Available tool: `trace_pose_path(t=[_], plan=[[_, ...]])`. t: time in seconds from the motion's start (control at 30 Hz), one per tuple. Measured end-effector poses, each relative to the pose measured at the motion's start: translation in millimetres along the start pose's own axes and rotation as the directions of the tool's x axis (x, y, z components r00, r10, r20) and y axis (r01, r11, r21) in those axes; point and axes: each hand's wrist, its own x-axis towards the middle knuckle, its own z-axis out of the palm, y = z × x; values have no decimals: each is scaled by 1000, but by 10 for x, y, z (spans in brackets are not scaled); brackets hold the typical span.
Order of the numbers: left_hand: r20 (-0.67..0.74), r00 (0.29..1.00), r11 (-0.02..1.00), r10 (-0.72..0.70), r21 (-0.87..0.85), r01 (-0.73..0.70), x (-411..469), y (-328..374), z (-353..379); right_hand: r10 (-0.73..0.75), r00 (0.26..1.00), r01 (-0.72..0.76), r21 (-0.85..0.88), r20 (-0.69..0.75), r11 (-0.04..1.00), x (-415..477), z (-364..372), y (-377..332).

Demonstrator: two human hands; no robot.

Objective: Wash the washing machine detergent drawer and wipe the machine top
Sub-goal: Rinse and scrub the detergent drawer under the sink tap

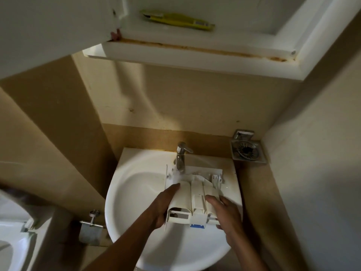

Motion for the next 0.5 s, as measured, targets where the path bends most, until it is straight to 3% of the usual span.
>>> trace_pose_path(t=[0.3, 0.5], plan=[[-46, 998, 993, 33, -109, -37, -43, -117, -343, -77, 992, 80, -29, 97, 996, -192, 253, -162], [16, 1000, 986, -11, -168, 13, -181, -293, -632, -84, 988, 109, -199, 129, 974, -184, 507, 4]])
